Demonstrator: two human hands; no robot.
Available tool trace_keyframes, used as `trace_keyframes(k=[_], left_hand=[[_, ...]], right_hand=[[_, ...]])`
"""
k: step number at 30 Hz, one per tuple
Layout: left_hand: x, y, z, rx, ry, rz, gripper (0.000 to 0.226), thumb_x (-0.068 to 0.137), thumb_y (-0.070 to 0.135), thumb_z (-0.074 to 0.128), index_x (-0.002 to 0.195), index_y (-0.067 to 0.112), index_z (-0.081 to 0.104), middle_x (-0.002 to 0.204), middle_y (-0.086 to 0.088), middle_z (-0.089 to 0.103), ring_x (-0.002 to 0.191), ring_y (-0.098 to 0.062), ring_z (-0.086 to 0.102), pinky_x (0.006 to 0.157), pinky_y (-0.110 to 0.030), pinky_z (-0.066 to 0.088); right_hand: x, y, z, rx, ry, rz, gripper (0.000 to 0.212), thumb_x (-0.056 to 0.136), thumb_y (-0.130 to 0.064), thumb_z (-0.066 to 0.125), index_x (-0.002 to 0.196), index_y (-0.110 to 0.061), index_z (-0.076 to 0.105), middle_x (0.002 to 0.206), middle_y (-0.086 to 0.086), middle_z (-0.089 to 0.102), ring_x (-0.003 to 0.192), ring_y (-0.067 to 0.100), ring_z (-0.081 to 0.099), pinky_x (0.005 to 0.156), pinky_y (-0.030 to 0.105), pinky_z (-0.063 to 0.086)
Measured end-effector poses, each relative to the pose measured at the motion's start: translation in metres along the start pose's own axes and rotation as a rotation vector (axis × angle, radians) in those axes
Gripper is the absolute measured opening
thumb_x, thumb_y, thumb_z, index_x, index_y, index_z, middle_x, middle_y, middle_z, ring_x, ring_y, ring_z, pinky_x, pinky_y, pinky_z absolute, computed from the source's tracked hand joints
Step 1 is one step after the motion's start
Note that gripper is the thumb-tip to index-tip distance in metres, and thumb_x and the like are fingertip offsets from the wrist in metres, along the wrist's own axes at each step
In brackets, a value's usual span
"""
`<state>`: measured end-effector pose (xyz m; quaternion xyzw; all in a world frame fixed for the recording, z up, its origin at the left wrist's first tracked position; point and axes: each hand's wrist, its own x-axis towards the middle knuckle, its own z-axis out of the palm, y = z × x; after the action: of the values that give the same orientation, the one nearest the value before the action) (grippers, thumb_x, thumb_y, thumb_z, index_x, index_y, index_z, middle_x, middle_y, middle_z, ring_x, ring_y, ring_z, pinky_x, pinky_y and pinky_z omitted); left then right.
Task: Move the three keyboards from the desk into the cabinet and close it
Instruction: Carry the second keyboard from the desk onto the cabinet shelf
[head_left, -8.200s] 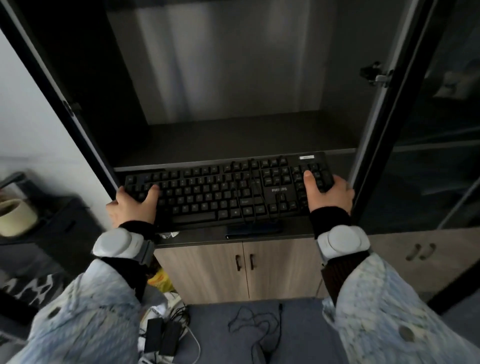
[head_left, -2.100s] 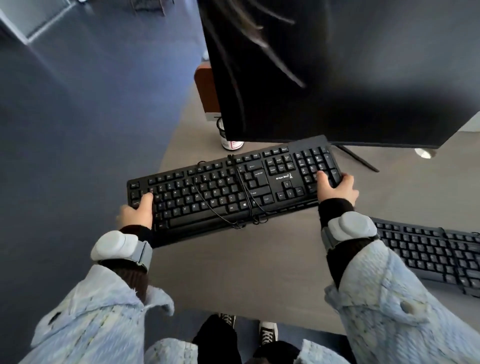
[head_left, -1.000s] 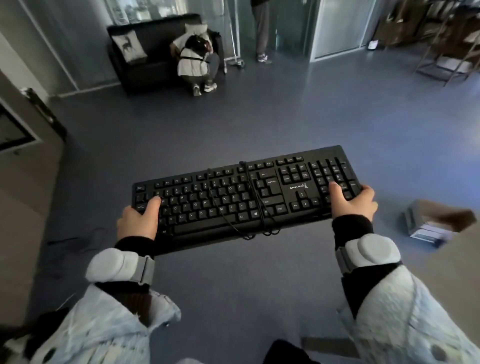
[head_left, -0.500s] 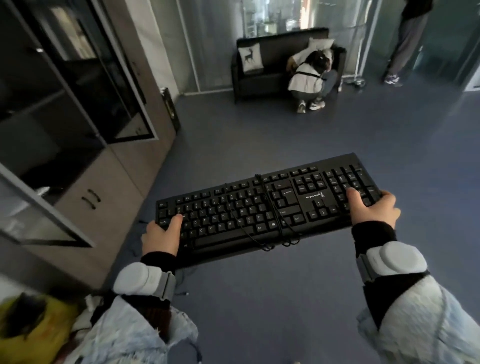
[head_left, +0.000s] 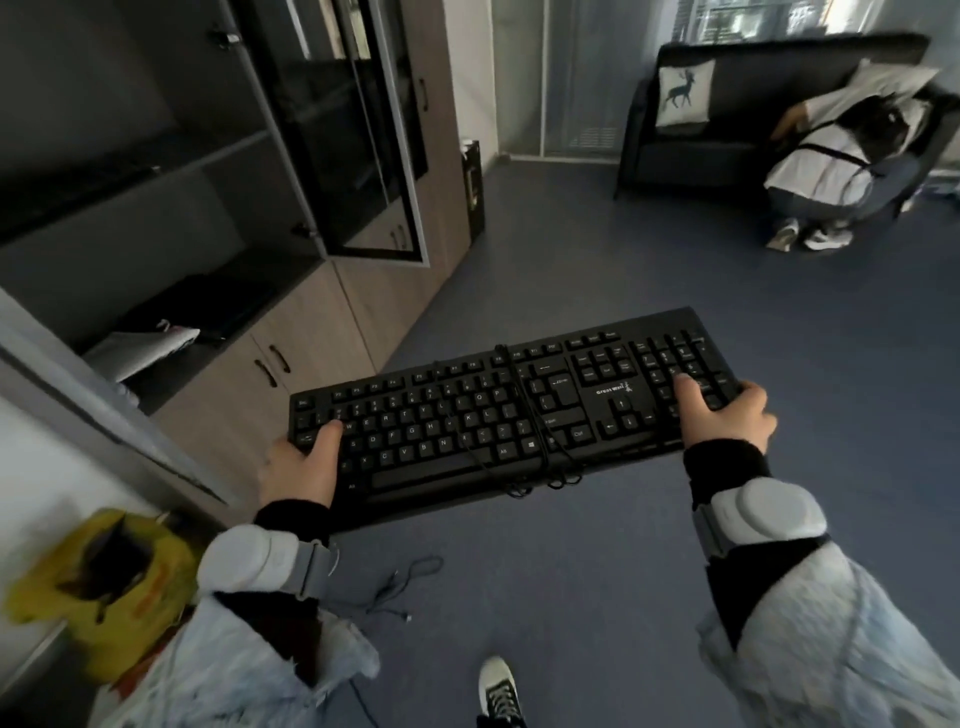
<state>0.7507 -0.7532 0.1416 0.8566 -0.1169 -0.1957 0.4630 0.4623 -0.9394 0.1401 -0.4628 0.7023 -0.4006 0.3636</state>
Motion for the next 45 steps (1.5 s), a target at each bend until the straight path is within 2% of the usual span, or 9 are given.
trace_keyframes(k=[4, 13, 15, 19, 24, 27, 32, 37, 45], left_hand=[[0.073, 0.03, 0.002, -0.002, 0.009, -0.023, 0.074, 0.076, 0.056, 0.048, 0.128, 0.004, 0.051, 0.126, -0.021, 0.058, 0.112, -0.039, 0.056, 0.099, -0.046, 0.045], [0.226, 0.093, -0.004, -0.038, 0.215, -0.046, 0.068, 0.083, 0.05, 0.049, 0.131, 0.002, 0.048, 0.134, -0.023, 0.053, 0.12, -0.039, 0.051, 0.098, -0.042, 0.038], [0.258, 0.098, -0.009, -0.056, 0.263, -0.062, 0.07, 0.081, 0.051, 0.05, 0.13, 0.002, 0.05, 0.133, -0.024, 0.054, 0.119, -0.04, 0.052, 0.098, -0.043, 0.039], [0.319, 0.115, -0.01, -0.081, 0.378, -0.144, 0.093, 0.064, 0.064, 0.043, 0.134, 0.003, 0.046, 0.136, -0.022, 0.05, 0.121, -0.04, 0.049, 0.103, -0.044, 0.038], [0.379, 0.14, -0.015, -0.093, 0.524, -0.211, 0.072, 0.08, 0.056, 0.048, 0.125, 0.0, 0.054, 0.128, -0.024, 0.057, 0.114, -0.04, 0.054, 0.095, -0.04, 0.04], [0.41, 0.161, -0.023, -0.101, 0.627, -0.221, 0.082, 0.07, 0.061, 0.044, 0.122, -0.001, 0.056, 0.125, -0.027, 0.058, 0.115, -0.042, 0.054, 0.1, -0.045, 0.042], [0.439, 0.165, -0.056, -0.044, 0.803, -0.277, 0.058, 0.088, 0.046, 0.048, 0.123, 0.0, 0.058, 0.127, -0.028, 0.058, 0.118, -0.041, 0.053, 0.097, -0.041, 0.039], [0.464, 0.158, -0.106, -0.066, 0.932, -0.344, 0.064, 0.087, 0.049, 0.045, 0.123, -0.003, 0.056, 0.126, -0.03, 0.058, 0.117, -0.041, 0.053, 0.099, -0.043, 0.039], [0.538, 0.151, -0.199, -0.077, 1.029, -0.322, 0.064, 0.089, 0.048, 0.044, 0.125, -0.004, 0.054, 0.129, -0.027, 0.055, 0.12, -0.039, 0.051, 0.098, -0.041, 0.037]], right_hand=[[0.033, -0.047, 0.075, -0.033, -0.049, -0.01, 0.073, 0.079, -0.048, 0.059, 0.136, -0.011, 0.034, 0.135, 0.02, 0.038, 0.12, 0.041, 0.044, 0.096, 0.044, 0.039], [0.095, -0.156, 0.239, -0.02, -0.156, -0.126, 0.073, 0.079, -0.047, 0.059, 0.137, -0.011, 0.033, 0.135, 0.019, 0.038, 0.12, 0.04, 0.045, 0.095, 0.043, 0.04], [0.11, -0.179, 0.285, -0.008, -0.206, -0.159, 0.073, 0.079, -0.047, 0.06, 0.136, -0.01, 0.034, 0.135, 0.02, 0.039, 0.119, 0.041, 0.045, 0.094, 0.043, 0.04], [0.135, -0.228, 0.38, -0.009, -0.319, -0.214, 0.071, 0.078, -0.047, 0.061, 0.134, -0.01, 0.036, 0.133, 0.02, 0.04, 0.119, 0.041, 0.044, 0.095, 0.042, 0.039], [0.161, -0.286, 0.475, -0.025, -0.473, -0.295, 0.071, 0.078, -0.045, 0.063, 0.133, -0.009, 0.037, 0.131, 0.02, 0.041, 0.119, 0.04, 0.045, 0.095, 0.043, 0.039], [0.169, -0.333, 0.535, 0.015, -0.611, -0.369, 0.072, 0.077, -0.044, 0.064, 0.133, -0.008, 0.037, 0.131, 0.02, 0.04, 0.119, 0.04, 0.044, 0.098, 0.043, 0.038], [0.148, -0.38, 0.612, 0.044, -0.781, -0.409, 0.073, 0.078, -0.042, 0.064, 0.135, -0.008, 0.035, 0.134, 0.019, 0.039, 0.123, 0.036, 0.041, 0.102, 0.037, 0.035], [0.101, -0.415, 0.686, 0.083, -0.959, -0.456, 0.07, 0.077, -0.041, 0.064, 0.135, -0.011, 0.038, 0.131, 0.016, 0.04, 0.118, 0.033, 0.045, 0.091, 0.026, 0.033], [0.018, -0.474, 0.786, 0.157, -0.964, -0.574, 0.074, 0.074, -0.045, 0.065, 0.135, -0.013, 0.038, 0.132, 0.016, 0.041, 0.119, 0.035, 0.046, 0.097, 0.035, 0.038]])
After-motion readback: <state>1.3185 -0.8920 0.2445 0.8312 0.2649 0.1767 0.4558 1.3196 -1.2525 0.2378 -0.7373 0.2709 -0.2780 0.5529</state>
